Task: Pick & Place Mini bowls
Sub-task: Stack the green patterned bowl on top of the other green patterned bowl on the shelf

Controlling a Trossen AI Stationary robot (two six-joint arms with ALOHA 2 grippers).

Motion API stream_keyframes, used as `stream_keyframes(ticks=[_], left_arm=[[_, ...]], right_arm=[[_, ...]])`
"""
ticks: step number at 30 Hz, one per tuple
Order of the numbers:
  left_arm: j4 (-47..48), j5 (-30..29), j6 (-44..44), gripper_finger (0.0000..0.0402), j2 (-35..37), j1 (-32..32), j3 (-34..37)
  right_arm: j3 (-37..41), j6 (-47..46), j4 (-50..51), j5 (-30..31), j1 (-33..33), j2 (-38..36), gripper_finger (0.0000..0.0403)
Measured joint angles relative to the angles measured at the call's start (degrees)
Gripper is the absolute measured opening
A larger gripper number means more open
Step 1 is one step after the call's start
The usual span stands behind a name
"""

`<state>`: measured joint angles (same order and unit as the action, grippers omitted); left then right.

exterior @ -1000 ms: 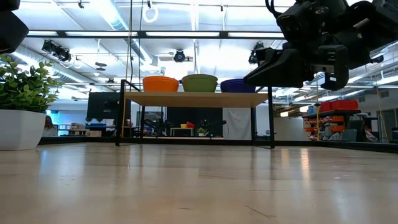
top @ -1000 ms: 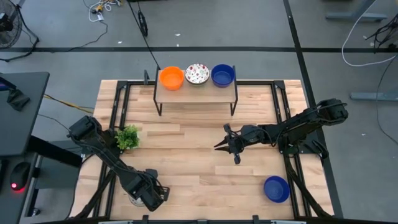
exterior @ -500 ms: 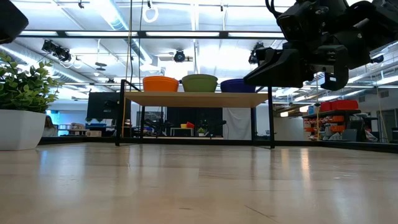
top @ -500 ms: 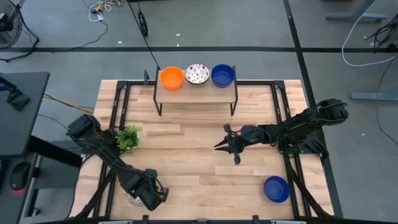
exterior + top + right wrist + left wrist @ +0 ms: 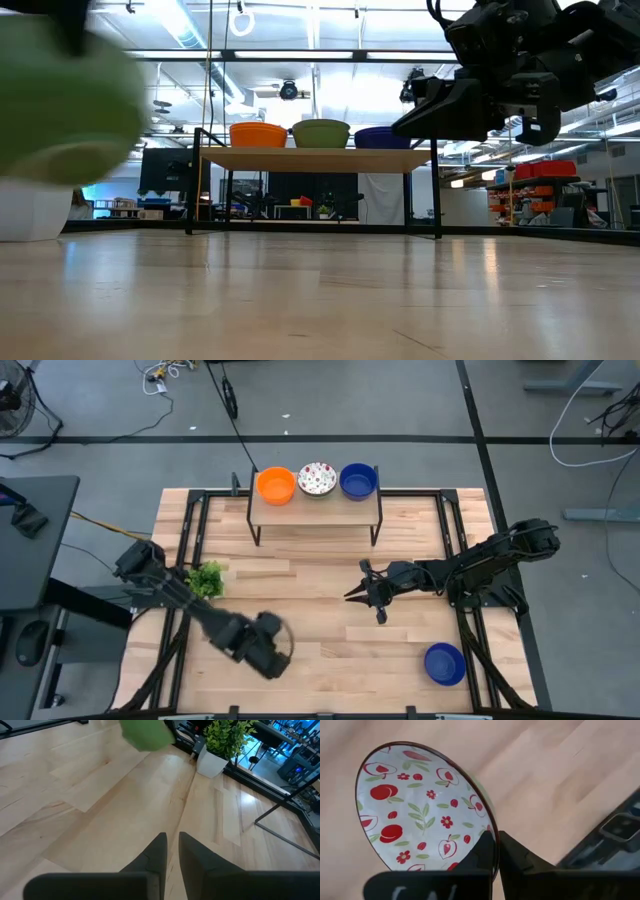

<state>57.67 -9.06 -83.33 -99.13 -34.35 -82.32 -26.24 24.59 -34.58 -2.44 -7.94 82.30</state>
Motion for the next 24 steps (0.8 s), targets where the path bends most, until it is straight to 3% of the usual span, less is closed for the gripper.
stream_keyframes(ticks=[12, 17, 24], left_arm=[[3.9, -3.41, 61.49, 0.001, -0.02, 22.76, -20.61], [7.69, -8.04, 87.63, 0.001, 0.02, 31.01, -30.22], [4.2, -11.72, 118.97, 0.0011, 0.13, 41.61, -34.07]], right_arm=[[0.02, -8.92, 7.59, -0.01, -0.01, 0.0, 0.005], [0.02, -15.76, 13.01, 0.0, -0.04, 0.0, 0.005], [0.02, -21.55, 15.92, 0.0, -0.04, 0.0, 0.005]])
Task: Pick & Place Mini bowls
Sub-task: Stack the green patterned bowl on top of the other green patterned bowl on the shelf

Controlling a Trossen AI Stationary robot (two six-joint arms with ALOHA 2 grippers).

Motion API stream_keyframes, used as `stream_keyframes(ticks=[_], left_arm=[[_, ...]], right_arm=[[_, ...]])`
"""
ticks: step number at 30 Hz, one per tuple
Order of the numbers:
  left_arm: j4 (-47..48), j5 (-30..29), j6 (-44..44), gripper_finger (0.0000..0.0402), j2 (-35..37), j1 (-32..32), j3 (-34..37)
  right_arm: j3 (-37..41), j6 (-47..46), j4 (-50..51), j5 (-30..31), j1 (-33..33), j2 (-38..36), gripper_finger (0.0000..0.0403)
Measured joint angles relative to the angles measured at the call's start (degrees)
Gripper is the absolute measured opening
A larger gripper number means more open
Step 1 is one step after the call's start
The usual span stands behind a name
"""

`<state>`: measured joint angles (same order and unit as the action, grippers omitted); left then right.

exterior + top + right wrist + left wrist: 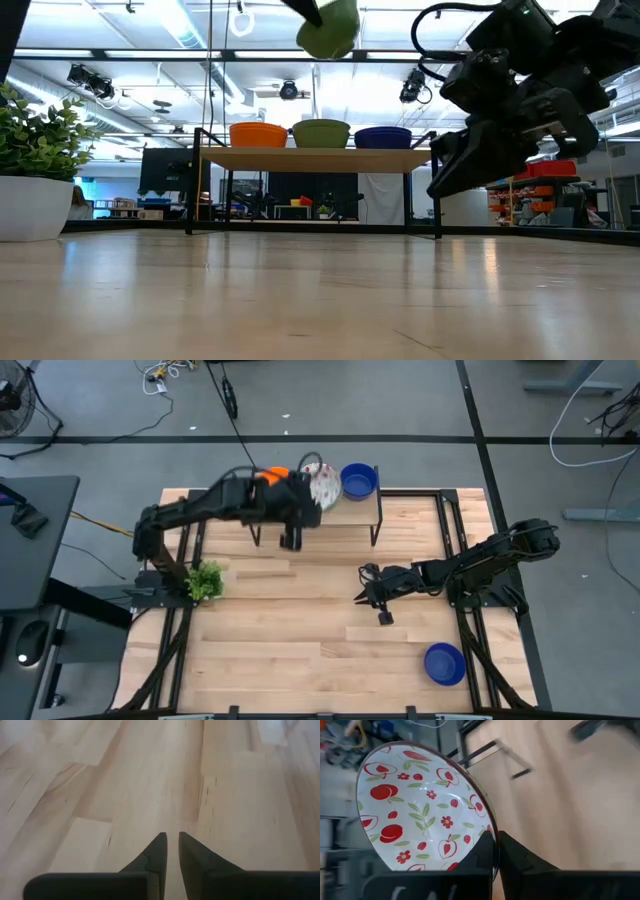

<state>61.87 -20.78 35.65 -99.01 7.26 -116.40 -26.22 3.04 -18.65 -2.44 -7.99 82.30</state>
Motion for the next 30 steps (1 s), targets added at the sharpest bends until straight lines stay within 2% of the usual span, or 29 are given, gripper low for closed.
stream_keyframes(ticks=[4, 12, 23, 30], left_arm=[[-2.08, -0.12, 6.94, 0.001, -0.74, 5.26, 0.02], [-1.65, 3.46, 13.21, 0.0011, -5.15, 12.15, 0.48], [0.28, -1.95, 15.32, 0.0016, -10.87, 13.44, 0.55], [0.83, -0.49, 14.94, 0.0017, -11.45, 14.8, 0.59]], right_arm=[[0.0, -2.26, 0.47, 0.0, 0.0, 0.0, 0.005], [0.91, -5.55, 2.28, 0.02, -0.28, 0.0, 0.005], [5.42, -7.12, -3.85, 0.04, -0.7, 0.02, 0.005], [5.44, -7.1, -4.86, 0.04, -0.7, 0.02, 0.005]])
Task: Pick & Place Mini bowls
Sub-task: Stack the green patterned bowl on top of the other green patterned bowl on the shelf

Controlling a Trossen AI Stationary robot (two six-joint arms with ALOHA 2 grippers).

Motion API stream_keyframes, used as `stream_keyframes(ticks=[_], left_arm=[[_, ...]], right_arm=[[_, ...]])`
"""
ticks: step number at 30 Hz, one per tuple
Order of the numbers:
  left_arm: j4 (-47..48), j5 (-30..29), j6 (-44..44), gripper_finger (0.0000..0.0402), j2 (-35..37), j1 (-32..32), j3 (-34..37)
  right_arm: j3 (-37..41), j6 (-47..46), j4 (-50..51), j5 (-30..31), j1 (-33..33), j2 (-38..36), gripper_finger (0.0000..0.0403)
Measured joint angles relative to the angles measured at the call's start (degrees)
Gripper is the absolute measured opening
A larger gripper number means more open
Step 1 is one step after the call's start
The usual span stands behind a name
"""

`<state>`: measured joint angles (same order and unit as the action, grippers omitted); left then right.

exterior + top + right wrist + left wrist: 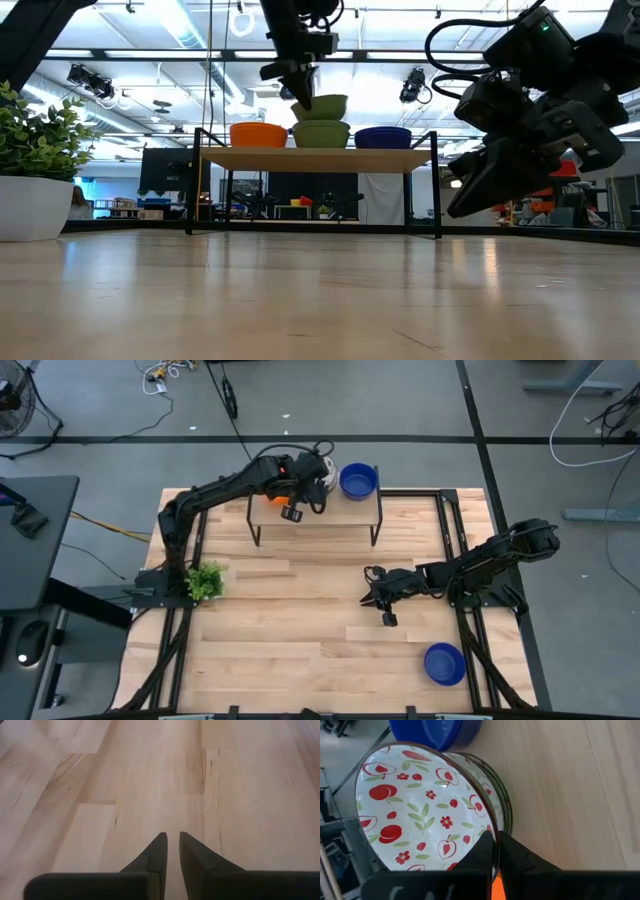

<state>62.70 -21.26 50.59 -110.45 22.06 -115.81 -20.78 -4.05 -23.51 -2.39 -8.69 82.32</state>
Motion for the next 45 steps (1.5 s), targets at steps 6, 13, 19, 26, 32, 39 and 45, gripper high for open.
stream_keyframes(ticks=[6, 13, 19, 26, 32, 39, 45], left_arm=[[-0.18, 3.78, -1.24, 0.0017, 0.07, 1.74, -0.02], [-0.26, 3.49, -3.47, 0.0018, 0.09, 2.94, -0.02], [-0.29, 3.53, -4.63, 0.0018, 0.09, 3.17, -0.02], [-0.38, 4.12, -6.43, 0.0019, -1.08, 3.17, -0.04], [-1.02, 4.01, -6.46, 0.0019, -1.36, 3.17, -0.04], [-1.31, 3.33, -6.49, 0.0019, -1.36, 3.05, -0.04], [-1.74, 3.25, -6.54, 0.0041, -1.36, 2.82, -0.04]], right_arm=[[0.0, 0.02, -0.02, 0.0, 0.0, 0.0, 0.005], [0.0, 0.04, -0.02, 0.0, 0.0, 0.0, 0.005], [0.0, 0.06, -0.03, 0.0, 0.01, 0.0, 0.005], [0.0, 0.07, -0.02, 0.0, 0.0, 0.0, 0.005], [0.0, 0.09, -0.03, 0.0, 0.01, 0.0, 0.005], [0.0, 0.1, -0.02, 0.01, 0.02, 0.0, 0.005], [0.0, 0.09, -0.01, 0.0, 0.02, 0.0, 0.005]])
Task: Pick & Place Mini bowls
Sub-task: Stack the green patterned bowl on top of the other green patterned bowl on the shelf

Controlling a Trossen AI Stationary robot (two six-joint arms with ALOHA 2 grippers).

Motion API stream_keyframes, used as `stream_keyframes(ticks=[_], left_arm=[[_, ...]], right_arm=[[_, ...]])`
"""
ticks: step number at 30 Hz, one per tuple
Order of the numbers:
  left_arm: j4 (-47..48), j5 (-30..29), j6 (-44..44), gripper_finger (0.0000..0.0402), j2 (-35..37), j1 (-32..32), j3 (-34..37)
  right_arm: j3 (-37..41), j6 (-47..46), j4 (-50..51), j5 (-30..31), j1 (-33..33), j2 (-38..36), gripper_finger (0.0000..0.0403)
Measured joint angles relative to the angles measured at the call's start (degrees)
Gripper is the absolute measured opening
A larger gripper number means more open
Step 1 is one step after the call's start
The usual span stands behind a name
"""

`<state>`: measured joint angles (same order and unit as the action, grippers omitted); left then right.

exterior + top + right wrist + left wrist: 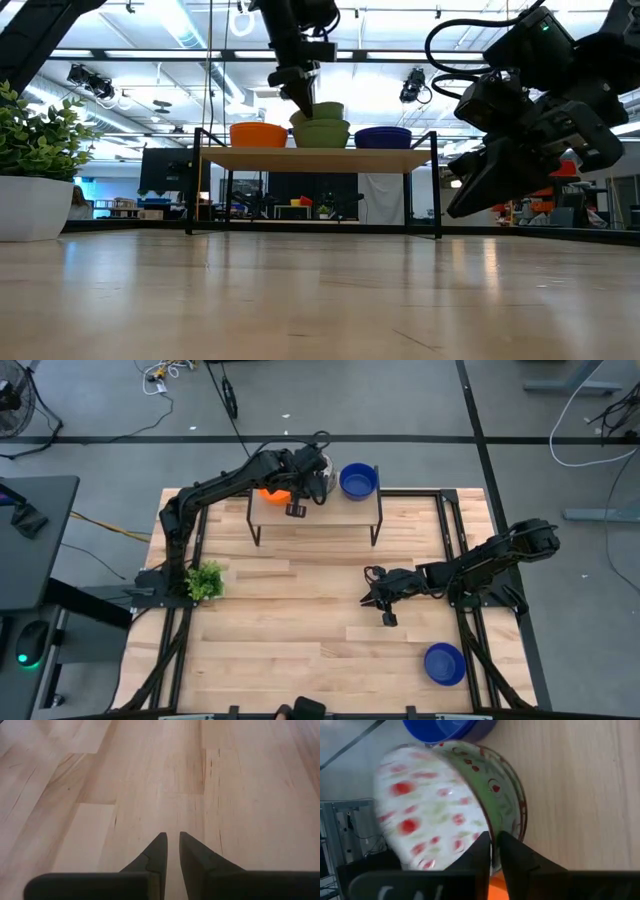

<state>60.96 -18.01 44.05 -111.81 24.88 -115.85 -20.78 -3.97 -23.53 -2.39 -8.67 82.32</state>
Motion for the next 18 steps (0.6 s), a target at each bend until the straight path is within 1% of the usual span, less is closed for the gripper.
stream_keyframes(ticks=[7, 13, 15, 18], left_arm=[[-0.31, 0.25, -0.78, 0.0086, 0.0, 0.02, -0.02], [-0.55, 0.54, -4.5, 0.0099, 0.0, -0.37, -0.02], [-0.54, 2.54, -5.16, 0.0096, 0.02, -0.45, -0.02], [-1.03, 7.84, -7.26, 0.0082, 0.02, -0.45, -0.02]], right_arm=[[0.0, 0.0, 0.02, 0.0, -0.02, 0.0, 0.005], [0.0, 0.0, 0.02, 0.0, -0.02, 0.0, 0.005], [0.0, 0.0, 0.02, 0.0, 0.0, 0.0, 0.005], [0.0, 0.0, 0.06, 0.0, -0.02, 0.0, 0.005]])
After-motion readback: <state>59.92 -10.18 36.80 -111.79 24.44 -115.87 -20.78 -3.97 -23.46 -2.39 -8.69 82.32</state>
